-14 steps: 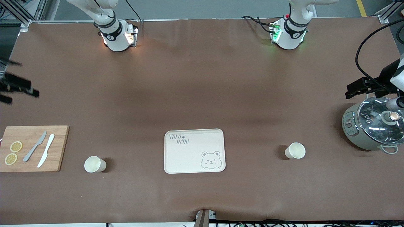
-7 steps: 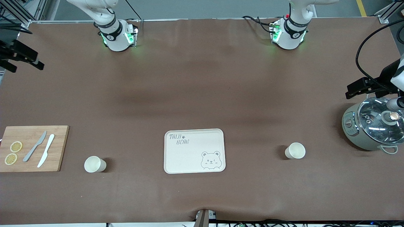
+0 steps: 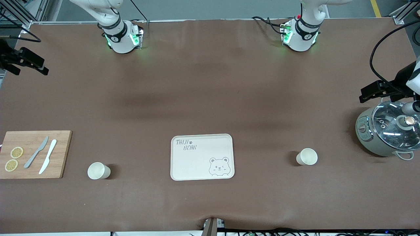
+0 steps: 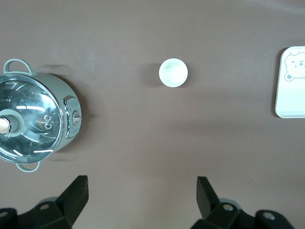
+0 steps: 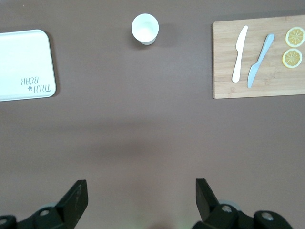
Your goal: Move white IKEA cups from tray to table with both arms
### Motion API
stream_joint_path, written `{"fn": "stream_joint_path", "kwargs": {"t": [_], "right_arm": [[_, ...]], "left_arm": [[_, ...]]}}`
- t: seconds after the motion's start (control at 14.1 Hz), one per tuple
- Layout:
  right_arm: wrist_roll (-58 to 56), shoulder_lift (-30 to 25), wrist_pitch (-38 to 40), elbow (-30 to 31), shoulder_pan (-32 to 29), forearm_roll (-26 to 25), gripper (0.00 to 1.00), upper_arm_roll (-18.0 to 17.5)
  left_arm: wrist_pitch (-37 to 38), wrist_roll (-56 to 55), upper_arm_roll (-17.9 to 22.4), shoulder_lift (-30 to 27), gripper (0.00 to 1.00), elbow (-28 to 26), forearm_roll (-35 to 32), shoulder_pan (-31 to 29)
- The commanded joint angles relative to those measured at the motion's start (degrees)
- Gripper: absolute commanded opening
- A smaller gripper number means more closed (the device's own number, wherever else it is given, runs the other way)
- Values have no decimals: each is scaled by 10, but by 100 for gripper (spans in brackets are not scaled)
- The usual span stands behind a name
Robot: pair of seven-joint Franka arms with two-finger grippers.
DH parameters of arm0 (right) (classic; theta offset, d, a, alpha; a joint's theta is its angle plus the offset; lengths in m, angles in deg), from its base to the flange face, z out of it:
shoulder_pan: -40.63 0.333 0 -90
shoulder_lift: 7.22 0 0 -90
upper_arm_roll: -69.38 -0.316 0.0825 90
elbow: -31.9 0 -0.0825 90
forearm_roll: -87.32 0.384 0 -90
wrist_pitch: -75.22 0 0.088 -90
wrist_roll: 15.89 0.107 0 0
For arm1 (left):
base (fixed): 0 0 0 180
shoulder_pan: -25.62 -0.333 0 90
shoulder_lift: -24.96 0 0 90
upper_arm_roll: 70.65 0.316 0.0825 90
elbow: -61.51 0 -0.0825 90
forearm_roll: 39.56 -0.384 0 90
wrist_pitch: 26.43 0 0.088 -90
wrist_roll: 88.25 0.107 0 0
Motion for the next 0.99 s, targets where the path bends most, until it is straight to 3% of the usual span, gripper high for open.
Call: {"fn": "stream_joint_path", "kwargs": {"t": [0.0, 0.71, 0.92], "right_arm": [[3, -7, 5, -1, 23, -24, 100, -4], [17, -8, 26, -8, 29, -34, 100, -2], [31, -8, 62, -11, 33, -36, 100, -3]], "left_arm": [[3, 2, -2, -9, 100, -7, -13, -1], [3, 3, -1, -9, 100, -6, -13, -1], [3, 3, -1, -9, 100, -6, -13, -1]]}}
